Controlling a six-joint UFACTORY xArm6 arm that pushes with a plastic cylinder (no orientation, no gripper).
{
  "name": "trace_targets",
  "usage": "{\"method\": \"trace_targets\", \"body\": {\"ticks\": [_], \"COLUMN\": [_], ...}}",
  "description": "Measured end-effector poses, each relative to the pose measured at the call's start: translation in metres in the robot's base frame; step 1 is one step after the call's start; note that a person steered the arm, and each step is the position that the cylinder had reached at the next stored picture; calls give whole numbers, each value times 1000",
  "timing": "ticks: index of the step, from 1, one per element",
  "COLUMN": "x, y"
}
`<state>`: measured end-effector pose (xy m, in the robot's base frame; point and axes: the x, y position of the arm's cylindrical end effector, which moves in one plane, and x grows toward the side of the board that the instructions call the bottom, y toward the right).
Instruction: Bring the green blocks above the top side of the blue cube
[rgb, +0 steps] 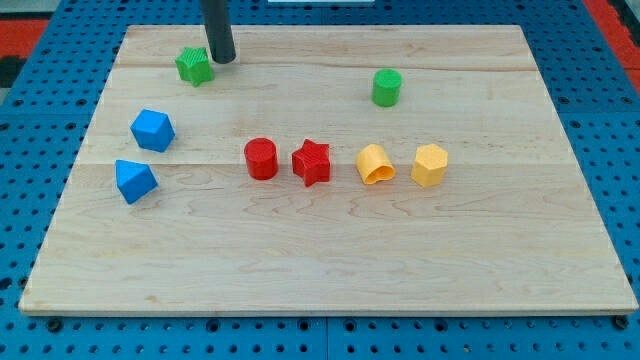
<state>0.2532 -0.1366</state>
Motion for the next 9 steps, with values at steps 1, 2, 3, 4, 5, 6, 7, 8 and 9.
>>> {"method": "trace_targets", "body": {"ticks": [1, 2, 3, 4, 5, 6, 7, 8, 9], "x": [0, -7, -6, 17, 68, 81, 81, 69, 38], "y": [63, 203, 309, 362, 330, 285, 213, 177, 182]}}
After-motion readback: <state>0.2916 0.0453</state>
